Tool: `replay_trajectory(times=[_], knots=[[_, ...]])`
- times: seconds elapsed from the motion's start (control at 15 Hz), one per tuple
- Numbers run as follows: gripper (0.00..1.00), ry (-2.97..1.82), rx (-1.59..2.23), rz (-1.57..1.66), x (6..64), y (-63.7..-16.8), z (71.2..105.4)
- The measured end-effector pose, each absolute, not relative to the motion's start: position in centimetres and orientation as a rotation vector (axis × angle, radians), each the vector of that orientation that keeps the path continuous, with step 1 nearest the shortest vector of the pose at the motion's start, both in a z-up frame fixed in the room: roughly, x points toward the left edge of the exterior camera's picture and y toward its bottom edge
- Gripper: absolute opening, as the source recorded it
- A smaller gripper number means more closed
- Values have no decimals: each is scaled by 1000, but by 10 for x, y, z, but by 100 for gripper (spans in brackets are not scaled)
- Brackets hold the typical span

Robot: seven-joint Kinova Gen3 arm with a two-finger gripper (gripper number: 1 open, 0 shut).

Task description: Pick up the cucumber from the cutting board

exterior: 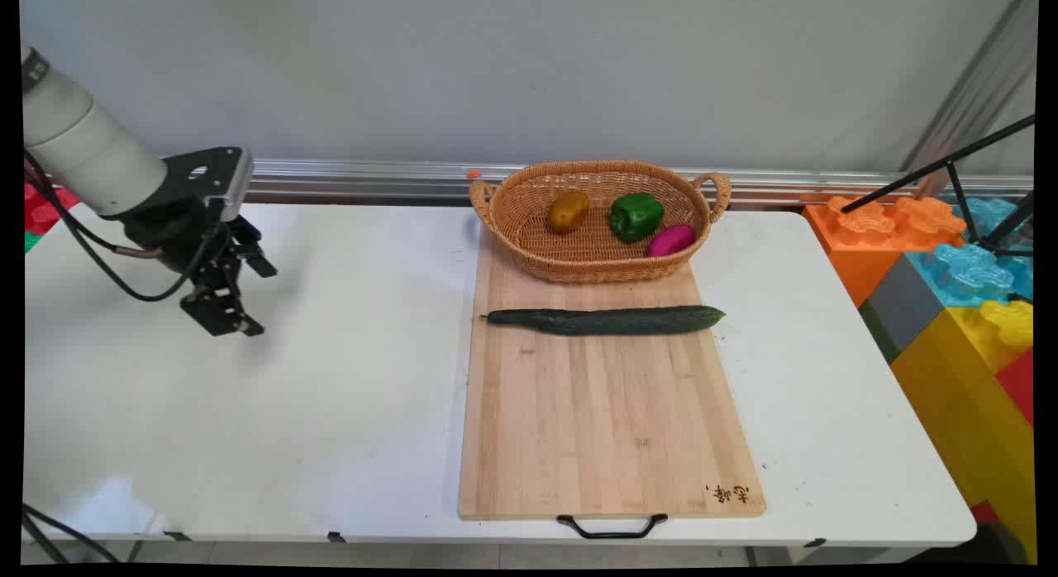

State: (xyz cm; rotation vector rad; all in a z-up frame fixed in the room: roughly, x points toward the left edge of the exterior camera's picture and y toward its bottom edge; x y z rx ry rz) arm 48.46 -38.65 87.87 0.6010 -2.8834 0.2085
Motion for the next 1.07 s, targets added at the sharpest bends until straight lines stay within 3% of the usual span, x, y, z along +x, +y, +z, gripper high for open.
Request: replay_trajectory(times=[0.53, 1.07], knots=[[100, -2739, 544, 210, 399, -409, 895], [100, -2666, 471, 276, 267, -457, 901]])
